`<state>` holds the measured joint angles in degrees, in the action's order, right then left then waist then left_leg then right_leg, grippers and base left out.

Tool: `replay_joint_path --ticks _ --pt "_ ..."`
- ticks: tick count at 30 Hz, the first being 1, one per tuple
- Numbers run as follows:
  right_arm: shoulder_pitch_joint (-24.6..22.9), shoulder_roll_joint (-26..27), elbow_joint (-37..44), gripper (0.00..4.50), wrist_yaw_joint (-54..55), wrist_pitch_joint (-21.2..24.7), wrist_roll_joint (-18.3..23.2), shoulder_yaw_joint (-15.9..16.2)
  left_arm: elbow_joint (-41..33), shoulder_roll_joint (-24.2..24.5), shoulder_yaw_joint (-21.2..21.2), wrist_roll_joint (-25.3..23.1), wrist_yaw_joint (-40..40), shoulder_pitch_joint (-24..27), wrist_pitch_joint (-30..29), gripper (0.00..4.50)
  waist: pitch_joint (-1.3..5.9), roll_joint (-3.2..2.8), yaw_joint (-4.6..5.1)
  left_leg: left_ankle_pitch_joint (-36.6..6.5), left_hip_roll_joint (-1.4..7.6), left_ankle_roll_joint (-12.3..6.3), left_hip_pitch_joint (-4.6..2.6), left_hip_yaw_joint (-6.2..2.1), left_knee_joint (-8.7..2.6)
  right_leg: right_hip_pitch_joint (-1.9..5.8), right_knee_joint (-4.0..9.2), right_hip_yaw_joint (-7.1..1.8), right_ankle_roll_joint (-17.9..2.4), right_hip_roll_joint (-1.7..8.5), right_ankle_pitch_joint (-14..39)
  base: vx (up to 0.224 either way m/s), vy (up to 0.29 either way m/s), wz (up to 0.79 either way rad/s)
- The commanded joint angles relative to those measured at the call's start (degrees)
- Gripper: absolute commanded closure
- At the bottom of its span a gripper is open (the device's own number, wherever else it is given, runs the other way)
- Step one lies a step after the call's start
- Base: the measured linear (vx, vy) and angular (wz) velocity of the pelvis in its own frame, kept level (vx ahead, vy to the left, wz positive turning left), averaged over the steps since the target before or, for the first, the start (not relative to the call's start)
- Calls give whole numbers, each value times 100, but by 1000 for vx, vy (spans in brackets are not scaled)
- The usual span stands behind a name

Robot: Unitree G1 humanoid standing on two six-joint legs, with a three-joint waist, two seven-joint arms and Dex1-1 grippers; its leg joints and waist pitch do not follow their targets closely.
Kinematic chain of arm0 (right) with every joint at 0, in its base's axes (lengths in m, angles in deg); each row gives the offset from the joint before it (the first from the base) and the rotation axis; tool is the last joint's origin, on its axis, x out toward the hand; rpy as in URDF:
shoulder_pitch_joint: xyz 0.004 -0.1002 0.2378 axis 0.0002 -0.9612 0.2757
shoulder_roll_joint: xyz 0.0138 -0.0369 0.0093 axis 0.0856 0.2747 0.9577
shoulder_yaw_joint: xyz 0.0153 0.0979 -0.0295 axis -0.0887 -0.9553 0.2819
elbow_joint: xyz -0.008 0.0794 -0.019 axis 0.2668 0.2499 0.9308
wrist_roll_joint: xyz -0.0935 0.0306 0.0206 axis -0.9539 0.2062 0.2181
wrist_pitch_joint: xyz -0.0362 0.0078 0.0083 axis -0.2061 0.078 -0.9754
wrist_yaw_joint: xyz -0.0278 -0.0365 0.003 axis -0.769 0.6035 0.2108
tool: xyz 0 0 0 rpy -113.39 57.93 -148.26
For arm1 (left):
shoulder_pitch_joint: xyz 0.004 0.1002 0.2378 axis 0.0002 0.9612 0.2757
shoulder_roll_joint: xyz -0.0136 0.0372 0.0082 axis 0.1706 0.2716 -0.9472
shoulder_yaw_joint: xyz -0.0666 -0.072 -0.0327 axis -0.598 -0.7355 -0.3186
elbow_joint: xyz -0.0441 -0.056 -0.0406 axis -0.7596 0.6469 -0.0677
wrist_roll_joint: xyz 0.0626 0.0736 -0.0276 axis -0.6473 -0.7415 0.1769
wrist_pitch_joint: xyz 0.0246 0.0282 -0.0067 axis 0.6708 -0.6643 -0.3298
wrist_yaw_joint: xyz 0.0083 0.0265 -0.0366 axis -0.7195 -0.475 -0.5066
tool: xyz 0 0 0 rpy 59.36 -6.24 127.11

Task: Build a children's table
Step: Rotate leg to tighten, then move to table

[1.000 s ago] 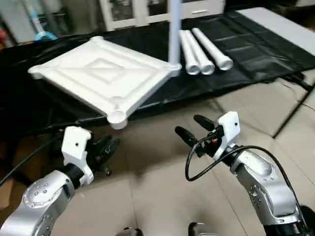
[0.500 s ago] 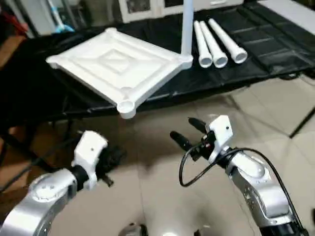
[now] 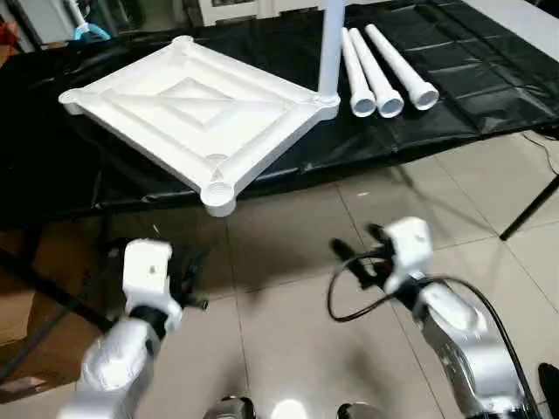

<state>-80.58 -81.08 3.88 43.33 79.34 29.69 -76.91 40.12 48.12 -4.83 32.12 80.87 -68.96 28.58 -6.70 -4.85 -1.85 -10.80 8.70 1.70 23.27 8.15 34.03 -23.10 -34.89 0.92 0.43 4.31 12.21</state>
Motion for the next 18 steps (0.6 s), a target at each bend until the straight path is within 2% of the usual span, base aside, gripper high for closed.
replay_joint_path --ticks 1,2,3,4,5,6,7,8,9,10,11,12,13,14,15,16,17,18 --pt "-106 -57 4 64 -47 -188 -131 114 -74 -83 213 -277 -170 119 264 310 377 90 5 -753 354 -679 -105 -63 -394 278 371 -119 -1288 286 -55 0 0 0" --pt "-113 -79 -9 64 -96 -214 -149 166 -84 -148 232 -333 -171 131 302 310 325 135 -16 -932 264 -861 59 -194 -468 386 346 32 -1278 347 199 -56 6 8" --pt "-77 -28 -24 64 -64 -246 -126 154 -156 -251 235 -325 -184 104 319 310 298 82 -26 -1221 180 -1051 152 -295 -517 466 353 193 -1216 369 657 -71 0 37" --pt "-51 16 -30 64 -26 -262 -105 135 -208 -317 235 -316 -197 83 328 310 237 27 28 -2118 104 -1003 100 -359 -462 489 559 315 -955 517 2411 -71 0 37" --pt "-43 23 -29 64 -22 -267 -102 133 -219 -322 238 -319 -199 74 336 310 237 27 28 -2118 104 -1003 100 -359 -462 489 559 315 -955 517 2411 -49 -7 56" --pt "41 59 13 64 -1 -360 -121 167 -306 -385 266 -374 -245 -22 470 310 86 -28 43 -3066 59 -385 98 -406 -471 552 734 471 -526 580 4183 -48 -10 55" --pt "46 57 21 64 -3 -372 -128 176 -310 -388 265 -380 -251 -30 483 310 24 -28 98 -3695 -8 -5 128 -420 -457 650 796 612 -249 568 4941 -48 -10 55" --pt "34 15 118 64 -71 -559 -225 257 -303 -325 314 -467 -261 -70 612 310 9 -72 95 -3902 -41 102 110 -402 -462 693 804 674 -189 539 5112 -40 3 66" --pt "18 0 148 64 -86 -623 -255 270 -300 -309 325 -465 -246 -76 615 310 3 -67 95 -4012 -64 162 91 -349 -478 736 802 711 -173 506 5106 -49 3 65" --pt "-28 3 204 64 -108 -756 -253 210 -276 -285 372 -495 -232 -79 676 310 -103 -25 283 -4620 191 454 -661 -342 -335 236 951 736 -236 259 4550 -49 3 65" --pt "-34 2 210 64 -109 -772 -252 198 -272 -281 382 -499 -226 -79 686 310 -52 -97 233 -4880 218 559 -749 -332 -414 309 902 720 -290 170 4128 -29 -24 43" --pt "-41 -1 217 64 -106 -794 -252 175 -267 -276 399 -508 -219 -77 707 310 -76 -100 251 -5285 389 592 -689 -367 -729 453 574 640 -352 56 3084 0 0 0" --pt "-31 -7 215 64 -127 -815 -226 152 -265 -272 439 -507 -196 -82 684 310 -76 -169 213 -5459 440 596 -624 -358 -926 577 312 541 -338 18 2456 0 0 0" --pt "-23 -15 208 64 -139 -840 -215 148 -259 -295 457 -529 -166 -79 678 310 -111 -149 235 -5503 442 587 -598 -329 -985 593 266 525 -340 14 2344 0 0 0" --pt "-16 -13 207 64 -144 -836 -208 148 -251 -309 467 -537 -156 -83 675 310 -77 -117 261 -5385 405 554 -611 -312 -942 628 312 478 -340 53 2335 0 0 0" --pt "-4 -11 205 64 -152 -829 -197 147 -237 -333 484 -548 -140 -91 669 310 -57 -1 248 -4404 175 329 -533 -151 -630 672 749 262 -361 327 3257 0 0 0" --pt "11 -8 205 64 -160 -826 -194 154 -215 -353 512 -573 -120 -105 656 310 -11 2 201 -3671 109 153 -407 -80 -527 818 854 152 -325 444 3609 72 -8 -8" --pt "21 0 225 64 -181 -858 -174 169 -184 -380 533 -591 -111 -138 663 310 -6 11 97 -2333 86 -282 -161 -12 -381 996 1025 1 -205 601 4216 85 -3 -4"
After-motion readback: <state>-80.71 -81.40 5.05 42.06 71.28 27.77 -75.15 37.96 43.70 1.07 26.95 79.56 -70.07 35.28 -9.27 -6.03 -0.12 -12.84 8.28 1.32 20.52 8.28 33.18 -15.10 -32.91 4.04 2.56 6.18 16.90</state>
